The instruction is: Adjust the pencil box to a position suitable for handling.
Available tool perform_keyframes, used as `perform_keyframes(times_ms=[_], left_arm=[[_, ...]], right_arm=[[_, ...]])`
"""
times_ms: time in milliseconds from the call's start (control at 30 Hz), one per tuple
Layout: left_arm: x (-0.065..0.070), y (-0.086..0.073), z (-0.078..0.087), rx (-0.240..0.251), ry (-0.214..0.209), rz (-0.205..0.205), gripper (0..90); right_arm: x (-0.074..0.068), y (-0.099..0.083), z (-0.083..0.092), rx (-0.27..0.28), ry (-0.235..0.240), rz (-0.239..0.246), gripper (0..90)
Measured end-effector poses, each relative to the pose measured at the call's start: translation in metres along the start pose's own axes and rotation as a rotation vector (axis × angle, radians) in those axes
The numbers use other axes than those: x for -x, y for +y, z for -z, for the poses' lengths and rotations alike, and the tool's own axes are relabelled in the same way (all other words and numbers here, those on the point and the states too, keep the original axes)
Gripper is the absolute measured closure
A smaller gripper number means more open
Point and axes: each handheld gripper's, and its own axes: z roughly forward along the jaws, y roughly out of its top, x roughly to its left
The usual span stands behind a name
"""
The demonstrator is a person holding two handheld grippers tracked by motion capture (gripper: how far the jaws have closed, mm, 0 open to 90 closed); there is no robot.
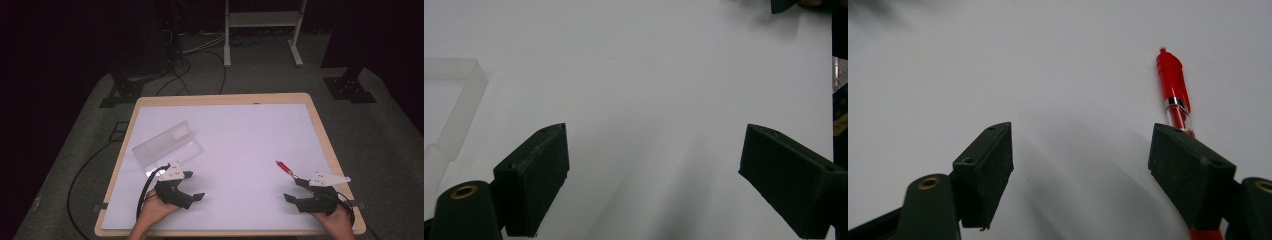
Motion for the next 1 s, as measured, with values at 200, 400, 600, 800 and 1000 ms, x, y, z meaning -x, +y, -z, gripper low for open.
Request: perform_keyframes(times_ms=[200, 400, 600, 800, 1000], left_arm=[[-0.001, 0.004, 0.002, -0.015, 0.01, -0.013, 11.5], [-0.008, 0.01, 0.009, -0.023, 0.046, -0.028, 11.5], [-0.024, 0.015, 0.023, -0.035, 0.107, -0.036, 11.6], [-0.041, 0.016, 0.03, -0.089, 0.157, -0.035, 14.0], [-0.059, 0.017, 0.032, -0.121, 0.183, -0.019, 18.5]], right_arm=[[0.004, 0.0, 0.003, 0.009, -0.012, -0.014, 24.9], [0.003, 0.001, 0.005, 0.016, -0.019, -0.009, 24.7], [0.001, 0.005, 0.006, 0.029, -0.019, -0.007, 24.5], [-0.001, 0.007, 0.003, 0.02, -0.014, 0.009, 24.5], [-0.001, 0.008, 0.003, 0.023, -0.01, 0.014, 24.5]])
